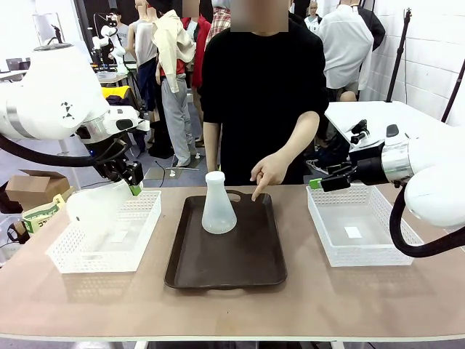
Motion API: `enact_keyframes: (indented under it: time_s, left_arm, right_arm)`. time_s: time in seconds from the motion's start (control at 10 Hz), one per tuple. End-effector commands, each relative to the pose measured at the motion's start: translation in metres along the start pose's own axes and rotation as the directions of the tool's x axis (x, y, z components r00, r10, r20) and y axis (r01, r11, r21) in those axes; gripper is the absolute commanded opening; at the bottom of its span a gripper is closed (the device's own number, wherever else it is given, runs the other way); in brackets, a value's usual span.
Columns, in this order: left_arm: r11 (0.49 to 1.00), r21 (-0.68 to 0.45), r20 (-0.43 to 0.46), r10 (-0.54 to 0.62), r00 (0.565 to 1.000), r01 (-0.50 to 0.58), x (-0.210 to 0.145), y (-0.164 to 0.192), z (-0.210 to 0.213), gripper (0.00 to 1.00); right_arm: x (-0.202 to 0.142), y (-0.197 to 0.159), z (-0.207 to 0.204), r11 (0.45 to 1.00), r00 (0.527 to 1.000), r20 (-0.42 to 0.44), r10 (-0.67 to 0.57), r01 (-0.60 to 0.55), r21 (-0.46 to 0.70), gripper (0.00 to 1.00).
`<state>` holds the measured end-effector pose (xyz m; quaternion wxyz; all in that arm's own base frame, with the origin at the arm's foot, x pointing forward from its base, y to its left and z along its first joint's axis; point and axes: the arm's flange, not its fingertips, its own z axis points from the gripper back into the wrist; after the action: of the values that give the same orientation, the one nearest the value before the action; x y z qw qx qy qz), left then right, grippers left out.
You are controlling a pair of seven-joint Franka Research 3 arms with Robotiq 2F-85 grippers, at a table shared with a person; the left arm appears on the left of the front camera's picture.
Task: Prepare the laboratory tools.
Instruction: Place the picked Big flask upright in the Handle tray as directed by the person.
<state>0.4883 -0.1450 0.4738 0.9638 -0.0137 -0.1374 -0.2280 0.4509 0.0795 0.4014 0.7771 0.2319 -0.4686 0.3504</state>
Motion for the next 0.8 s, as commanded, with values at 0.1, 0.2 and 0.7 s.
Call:
enact_keyframes:
  time_s: [0.1, 0.2, 0.7]
  left_arm:
    - [0.929, -0.072, 0.215, -0.341, 0.915, 0.363, -0.006, -0.05, 0.009, 0.0]
    - [0.877, -0.041, 0.365, -0.433, 0.824, 0.479, -0.009, -0.062, 0.017, 0.0]
    - [0.489, -0.177, 0.8, -0.435, 0.415, 0.854, -0.017, -0.059, 0.031, 0.0]
  right_arm:
    - [0.002, 0.001, 0.003, 1.0, 1.0, 0.004, -0.007, 0.008, -0.001, 1.0]
    - [0.002, 0.001, 0.003, 1.0, 1.0, 0.004, -0.007, 0.008, -0.001, 1.0]
    - [0.002, 0.001, 0.003, 1.0, 1.0, 0.004, -0.007, 0.008, -0.001, 1.0]
